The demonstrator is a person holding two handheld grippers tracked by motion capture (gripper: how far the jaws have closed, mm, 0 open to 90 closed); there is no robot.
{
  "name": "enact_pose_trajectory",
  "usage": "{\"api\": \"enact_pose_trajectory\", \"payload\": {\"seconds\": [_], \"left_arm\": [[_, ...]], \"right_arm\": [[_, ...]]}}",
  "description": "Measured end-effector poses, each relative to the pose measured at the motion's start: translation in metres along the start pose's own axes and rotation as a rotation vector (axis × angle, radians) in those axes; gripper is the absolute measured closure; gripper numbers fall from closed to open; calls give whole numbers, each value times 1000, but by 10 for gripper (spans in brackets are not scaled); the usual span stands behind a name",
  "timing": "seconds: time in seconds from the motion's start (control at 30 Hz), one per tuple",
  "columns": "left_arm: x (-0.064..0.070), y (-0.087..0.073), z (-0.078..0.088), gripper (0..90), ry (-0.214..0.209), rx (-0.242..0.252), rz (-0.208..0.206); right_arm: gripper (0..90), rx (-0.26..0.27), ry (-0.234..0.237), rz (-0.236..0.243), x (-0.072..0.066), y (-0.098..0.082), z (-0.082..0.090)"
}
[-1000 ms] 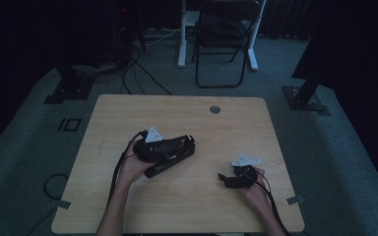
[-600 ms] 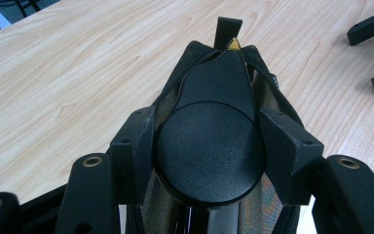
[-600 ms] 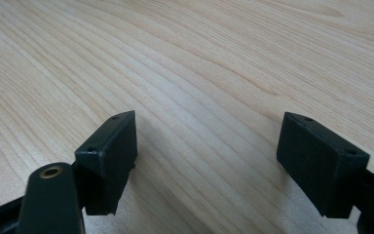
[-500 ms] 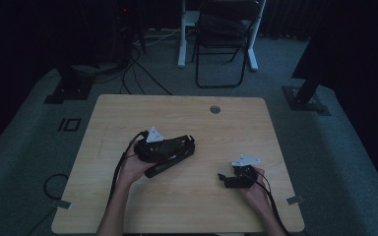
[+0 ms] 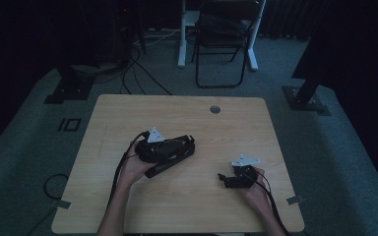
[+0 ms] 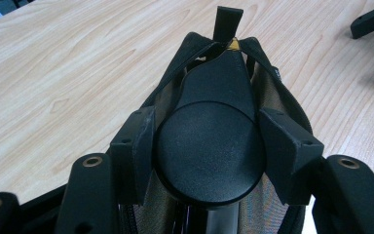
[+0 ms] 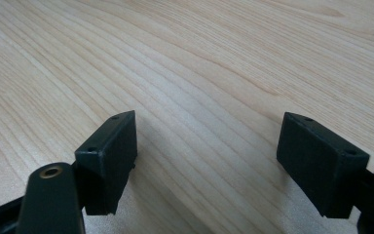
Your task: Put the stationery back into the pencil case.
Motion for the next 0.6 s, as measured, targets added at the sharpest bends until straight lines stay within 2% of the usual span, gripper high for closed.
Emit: {"api": "enact_pose_trajectory", "payload": {"seconds": [0.6], "left_arm": [[-1, -4, -5, 418, -8, -20, 9]], "right_arm": [[226, 0, 0, 0, 0, 0, 0]]}}
Point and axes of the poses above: each handheld gripper's, and its own axes: z roughly backward along the jaws, y roughly out of its top, x roughly to its right, the point moved 6 cm from there along -z, roughly forward along the jaws, and after that the axes turned 2 degrees about -z, right-handed, at the moved point
